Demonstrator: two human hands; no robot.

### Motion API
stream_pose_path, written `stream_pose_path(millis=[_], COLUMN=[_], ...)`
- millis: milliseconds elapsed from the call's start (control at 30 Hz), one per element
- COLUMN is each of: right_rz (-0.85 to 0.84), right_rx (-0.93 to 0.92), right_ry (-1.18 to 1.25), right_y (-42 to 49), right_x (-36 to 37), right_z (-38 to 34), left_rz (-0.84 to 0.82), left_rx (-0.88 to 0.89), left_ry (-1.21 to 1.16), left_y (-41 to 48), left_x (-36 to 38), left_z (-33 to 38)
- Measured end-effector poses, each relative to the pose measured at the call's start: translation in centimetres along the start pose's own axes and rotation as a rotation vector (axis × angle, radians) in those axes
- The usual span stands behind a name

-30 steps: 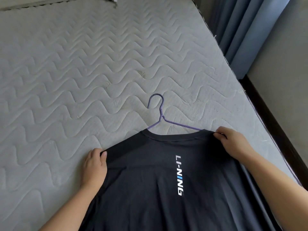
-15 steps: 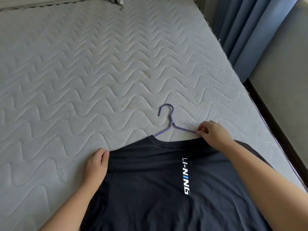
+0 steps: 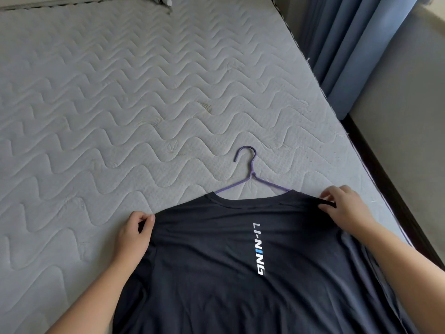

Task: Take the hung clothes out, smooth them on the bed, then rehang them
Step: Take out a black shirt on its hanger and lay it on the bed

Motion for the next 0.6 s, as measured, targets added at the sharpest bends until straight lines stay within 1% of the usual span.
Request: stream_pose_path(millis=[100, 200, 300, 367, 433, 533, 600], right_rz=[-0.009, 0.063, 0.137, 0.185, 0.209, 0.177, 0.145], right_rx=[0.044, 0.067, 0.051, 0.037, 0.043, 0.095, 0.095], right_ry=[-0.02, -0.002, 0.069, 0.1, 0.11, 0.107, 0.083], right_y=[-0.7, -0.9, -0.2, 0.3, 0.4, -0.9, -2.5], right_x=[0.3, 0.9, 1.3, 1.1, 1.2, 1.2, 0.8], right_z=[2.1, 2.9, 2.4, 1.8, 1.4, 1.3, 1.4], left_rz=[-0.017, 0.024, 0.107, 0.153, 0.176, 0.127, 0.072], left_rx=[0.059, 0.073, 0.046, -0.01, -0.053, -0.028, 0.009], left_ry=[0.105, 0.138, 0.079, 0.003, -0.023, 0.022, 0.186], left_y=[-0.1, 0.3, 1.0, 1.5, 1.8, 1.2, -0.2], left_x=[0.8, 1.6, 2.0, 2.1, 2.1, 2.1, 1.6], left_z=[0.2, 0.6, 0.5, 0.4, 0.4, 1.1, 1.8])
Point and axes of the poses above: each hand's wrist, its own y-axis towards the middle knuckle, its own x-axis out of the palm, z = x × y, the point moved 2 cm from there along y, towards the middle knuckle, and after that the axes turned 13 degrees about -y, right-handed, at the moved point
